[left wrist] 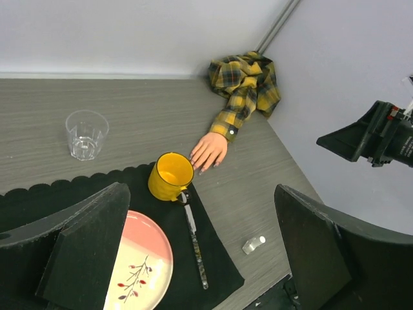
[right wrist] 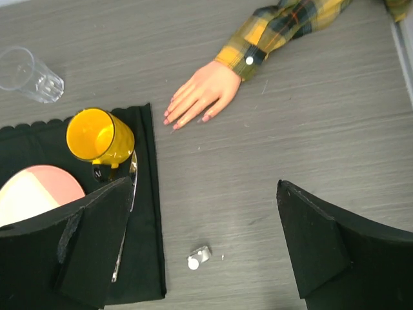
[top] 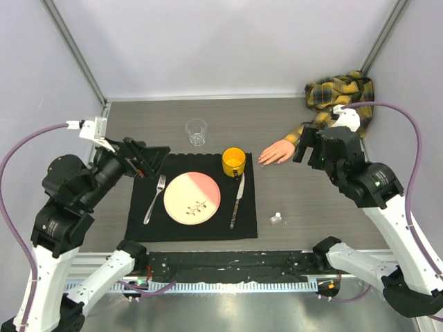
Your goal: Paint the nails
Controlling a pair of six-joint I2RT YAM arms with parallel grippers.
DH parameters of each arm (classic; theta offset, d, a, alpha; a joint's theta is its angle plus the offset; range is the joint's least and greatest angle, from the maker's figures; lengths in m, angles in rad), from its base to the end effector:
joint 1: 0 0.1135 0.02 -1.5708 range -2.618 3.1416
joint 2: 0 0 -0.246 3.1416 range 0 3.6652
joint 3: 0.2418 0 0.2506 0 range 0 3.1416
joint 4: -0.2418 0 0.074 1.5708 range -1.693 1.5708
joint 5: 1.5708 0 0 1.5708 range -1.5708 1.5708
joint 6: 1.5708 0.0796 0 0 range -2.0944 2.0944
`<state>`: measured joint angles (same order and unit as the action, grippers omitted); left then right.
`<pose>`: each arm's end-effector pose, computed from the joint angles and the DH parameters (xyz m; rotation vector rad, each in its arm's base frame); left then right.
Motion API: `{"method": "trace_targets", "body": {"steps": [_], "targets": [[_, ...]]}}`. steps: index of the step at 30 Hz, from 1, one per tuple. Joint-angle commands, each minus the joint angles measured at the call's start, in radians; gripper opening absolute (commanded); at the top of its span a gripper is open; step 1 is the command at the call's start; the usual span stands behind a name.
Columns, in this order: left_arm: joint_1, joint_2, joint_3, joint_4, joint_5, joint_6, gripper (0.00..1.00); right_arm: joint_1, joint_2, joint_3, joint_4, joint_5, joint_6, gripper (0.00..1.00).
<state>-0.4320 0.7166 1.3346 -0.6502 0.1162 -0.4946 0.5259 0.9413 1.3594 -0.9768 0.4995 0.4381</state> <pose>0.1333 -0.0716 0.4600 0.0415 1.6629 -0.8051 0.1879 0.0650 0.3897 0.1981 2.0458 0.0628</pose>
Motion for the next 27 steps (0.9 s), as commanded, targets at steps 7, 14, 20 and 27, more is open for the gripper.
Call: {"method": "trace_targets", "body": {"steps": [7,14,20,27], "targets": [[-0.004,-0.009,-0.093,0.023,0.069,0.076,1.0,0.002,-0.042,-0.253,-0.008,-0.349,0.197,0.98],[-0.004,0.015,-0.175,0.07,0.135,0.07,1.0,0.143,-0.087,-0.505,-0.025,-0.308,0.528,0.96],[-0.004,0.043,-0.219,0.104,0.175,0.064,1.0,0.284,-0.058,-0.606,0.035,-0.254,0.68,0.66],[-0.004,0.066,-0.244,0.104,0.22,0.056,1.0,0.332,0.091,-0.611,0.057,-0.155,0.743,0.5]]}}
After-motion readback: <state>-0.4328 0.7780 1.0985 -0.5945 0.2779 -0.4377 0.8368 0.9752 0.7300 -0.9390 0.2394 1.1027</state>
